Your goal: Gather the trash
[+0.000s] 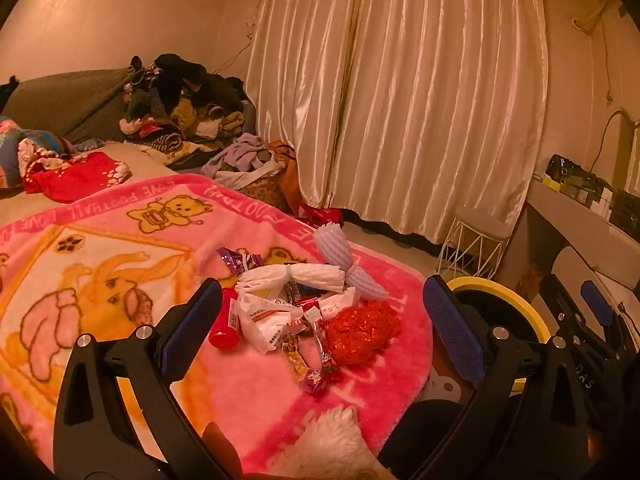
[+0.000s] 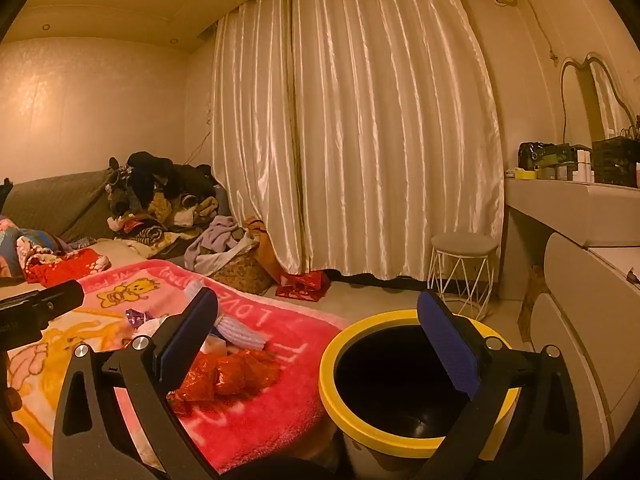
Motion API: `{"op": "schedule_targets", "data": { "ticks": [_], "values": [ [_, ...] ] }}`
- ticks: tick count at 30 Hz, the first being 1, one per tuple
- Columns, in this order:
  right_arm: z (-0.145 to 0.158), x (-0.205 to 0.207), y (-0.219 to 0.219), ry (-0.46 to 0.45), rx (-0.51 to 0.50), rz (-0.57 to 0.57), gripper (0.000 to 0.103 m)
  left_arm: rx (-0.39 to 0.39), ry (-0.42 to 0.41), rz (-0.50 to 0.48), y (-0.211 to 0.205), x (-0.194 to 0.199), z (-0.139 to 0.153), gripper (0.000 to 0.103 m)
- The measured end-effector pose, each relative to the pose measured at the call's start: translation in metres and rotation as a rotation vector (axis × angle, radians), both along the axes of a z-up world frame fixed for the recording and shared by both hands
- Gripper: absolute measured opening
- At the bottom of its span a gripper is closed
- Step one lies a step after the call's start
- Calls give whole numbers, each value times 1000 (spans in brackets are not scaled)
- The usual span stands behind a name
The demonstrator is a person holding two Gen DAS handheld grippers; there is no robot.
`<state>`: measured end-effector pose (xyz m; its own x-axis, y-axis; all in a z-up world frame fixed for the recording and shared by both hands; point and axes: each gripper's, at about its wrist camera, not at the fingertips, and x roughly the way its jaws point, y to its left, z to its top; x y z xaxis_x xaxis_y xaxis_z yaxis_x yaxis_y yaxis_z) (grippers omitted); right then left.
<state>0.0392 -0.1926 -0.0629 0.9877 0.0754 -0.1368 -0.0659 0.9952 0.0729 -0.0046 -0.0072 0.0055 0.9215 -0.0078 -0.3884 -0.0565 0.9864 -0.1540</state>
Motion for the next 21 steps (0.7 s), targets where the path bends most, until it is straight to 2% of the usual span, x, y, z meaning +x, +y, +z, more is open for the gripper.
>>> {"op": "schedule_targets", "data": {
  "ticks": [21],
  "values": [
    [0,0,-1,-1,-5,-1,97,-3,-3,-1,0,0,-2,92]
  ]
}}
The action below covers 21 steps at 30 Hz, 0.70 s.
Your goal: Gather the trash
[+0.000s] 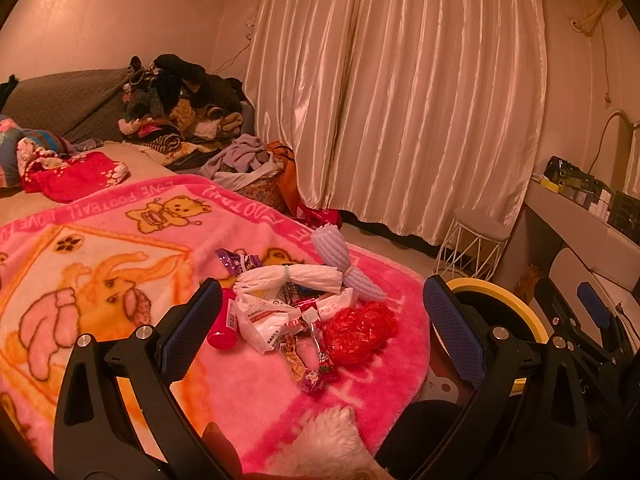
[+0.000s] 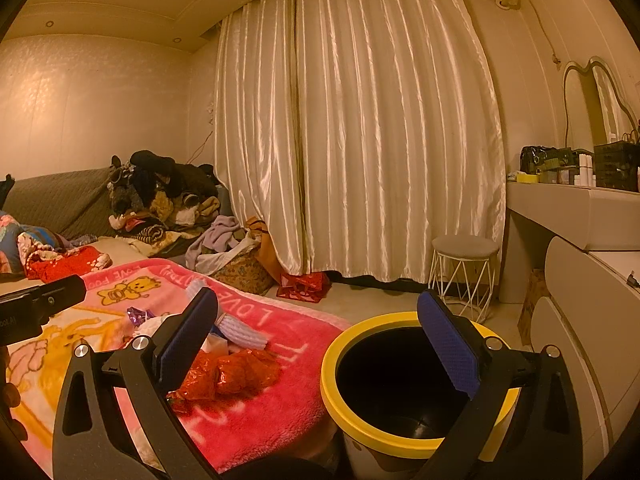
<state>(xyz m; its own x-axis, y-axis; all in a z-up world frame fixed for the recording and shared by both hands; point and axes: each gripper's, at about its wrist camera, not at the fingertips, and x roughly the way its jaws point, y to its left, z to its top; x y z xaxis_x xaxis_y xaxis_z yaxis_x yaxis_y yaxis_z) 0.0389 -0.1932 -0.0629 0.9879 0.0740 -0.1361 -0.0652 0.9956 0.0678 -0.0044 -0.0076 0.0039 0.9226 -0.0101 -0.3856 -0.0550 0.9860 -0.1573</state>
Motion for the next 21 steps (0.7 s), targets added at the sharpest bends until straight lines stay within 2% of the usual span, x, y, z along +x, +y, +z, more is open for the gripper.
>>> {"op": "schedule_targets", "data": {
  "ticks": [21],
  "values": [
    [-1,1,-4,0,-1,4,97,6,2,4,-2,1,0,92]
  ]
}}
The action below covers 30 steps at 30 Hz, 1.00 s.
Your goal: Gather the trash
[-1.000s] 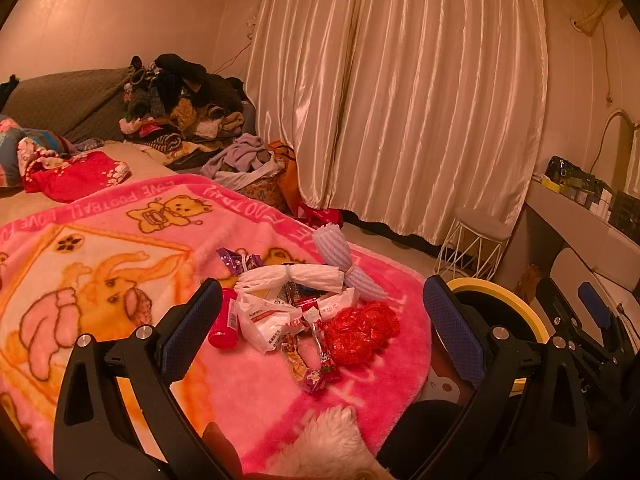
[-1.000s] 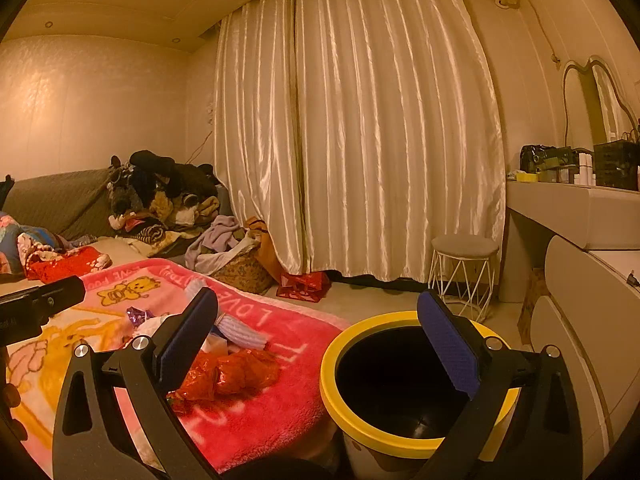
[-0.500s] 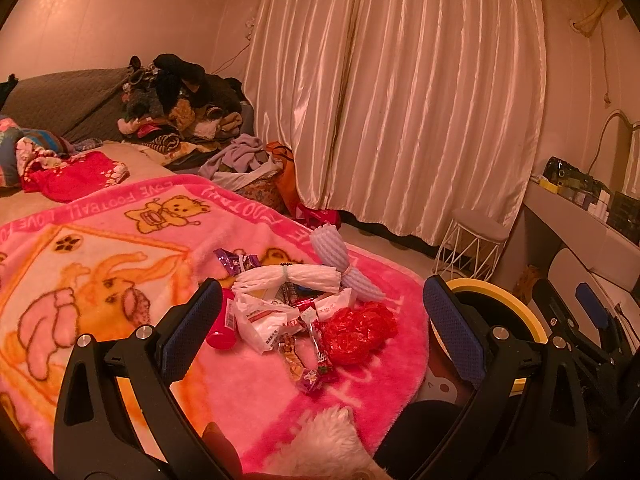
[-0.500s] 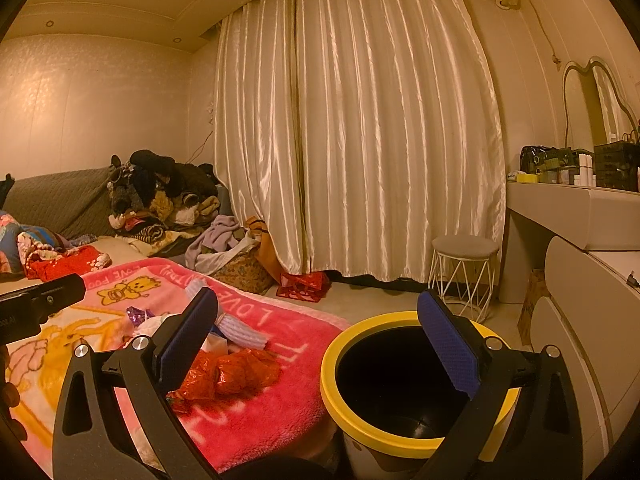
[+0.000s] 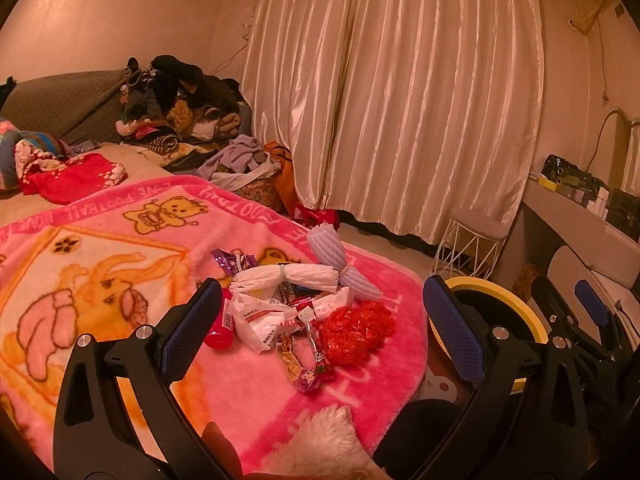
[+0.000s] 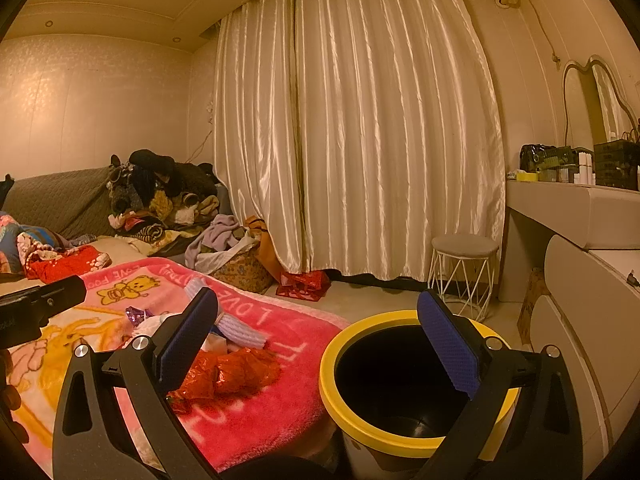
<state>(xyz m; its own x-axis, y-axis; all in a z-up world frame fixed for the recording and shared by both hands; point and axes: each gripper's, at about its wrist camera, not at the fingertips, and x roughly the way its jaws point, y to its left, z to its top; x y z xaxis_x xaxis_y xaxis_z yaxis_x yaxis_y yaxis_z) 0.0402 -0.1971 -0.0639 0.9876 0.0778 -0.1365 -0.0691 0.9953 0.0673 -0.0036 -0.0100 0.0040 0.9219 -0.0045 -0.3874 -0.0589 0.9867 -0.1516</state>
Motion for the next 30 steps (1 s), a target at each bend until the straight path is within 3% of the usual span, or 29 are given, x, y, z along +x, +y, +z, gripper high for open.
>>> {"op": "schedule_targets", "data": {
  "ticks": [11,21,30],
  "values": [
    [1,8,6,35,-14,61,97,2,-10,39,-1,2,-1,92],
    [-1,34,21,88,-47,125,97,-39,20,136,41,7,-6,92],
    [0,70,66,134,-94,263,97,-76,70,267,96,11,-22,92]
  ]
}}
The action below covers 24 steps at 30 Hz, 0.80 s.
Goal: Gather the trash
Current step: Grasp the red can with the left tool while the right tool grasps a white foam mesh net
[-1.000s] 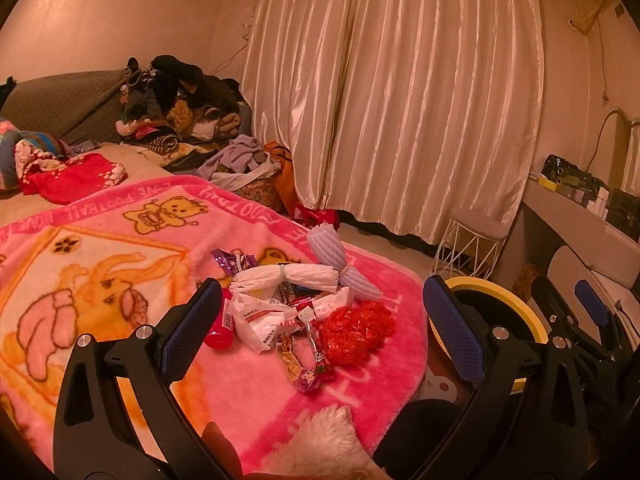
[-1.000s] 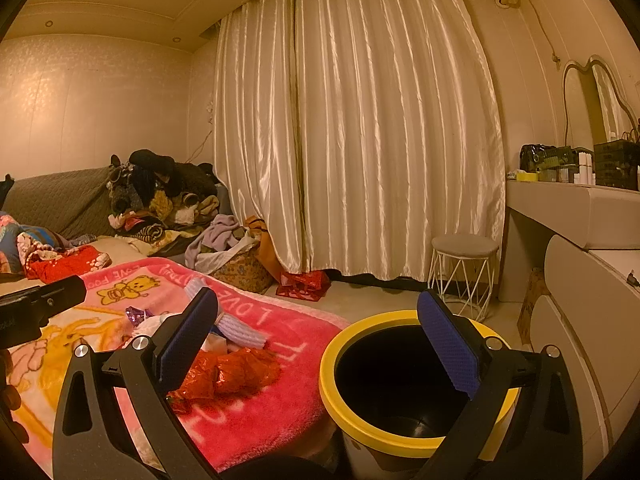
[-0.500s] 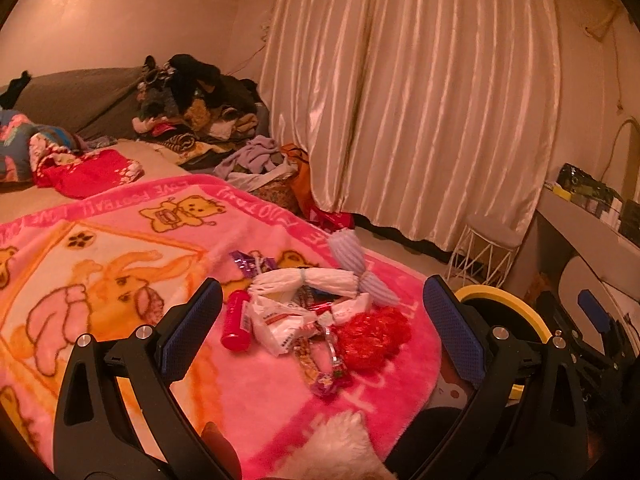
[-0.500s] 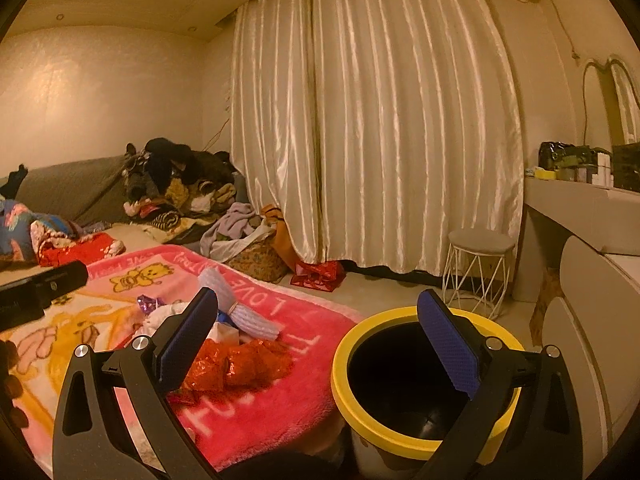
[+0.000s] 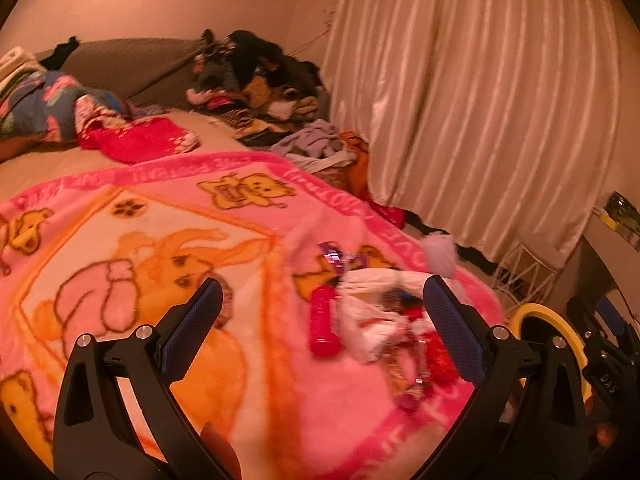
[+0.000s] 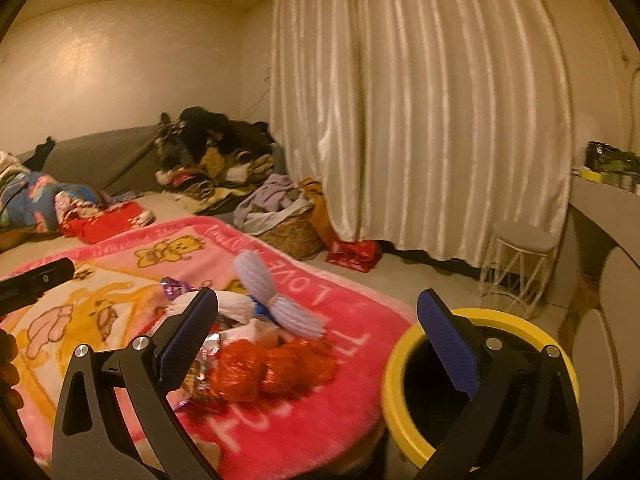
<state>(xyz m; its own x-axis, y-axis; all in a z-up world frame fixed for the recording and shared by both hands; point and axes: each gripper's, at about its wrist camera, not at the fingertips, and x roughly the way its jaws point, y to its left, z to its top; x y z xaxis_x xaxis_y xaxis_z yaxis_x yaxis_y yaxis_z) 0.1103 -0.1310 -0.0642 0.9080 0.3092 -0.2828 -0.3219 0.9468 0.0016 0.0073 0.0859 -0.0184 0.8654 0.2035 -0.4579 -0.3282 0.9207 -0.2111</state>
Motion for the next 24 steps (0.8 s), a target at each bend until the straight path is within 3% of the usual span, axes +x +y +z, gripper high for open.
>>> {"op": "schedule_targets", "data": {
  "ticks": [8,19,20,22,24],
  "values": [
    [6,36,34,49,-5,108,97,-47,41,71,41,7,-16,92],
    [-5,128,71,207,-93,144,97,-153,144,-55,58,52,-58,92],
    [-6,132,75,210,-103,151,97,-159,161,-69,56,59,-63,90],
    [-7,142,84,217,-128,169,97,-176,193,-89,54,69,-72,74],
    [-10,149,89,226,-150,189,97,-217,231,-113,53,80,-83,66]
  ]
}}
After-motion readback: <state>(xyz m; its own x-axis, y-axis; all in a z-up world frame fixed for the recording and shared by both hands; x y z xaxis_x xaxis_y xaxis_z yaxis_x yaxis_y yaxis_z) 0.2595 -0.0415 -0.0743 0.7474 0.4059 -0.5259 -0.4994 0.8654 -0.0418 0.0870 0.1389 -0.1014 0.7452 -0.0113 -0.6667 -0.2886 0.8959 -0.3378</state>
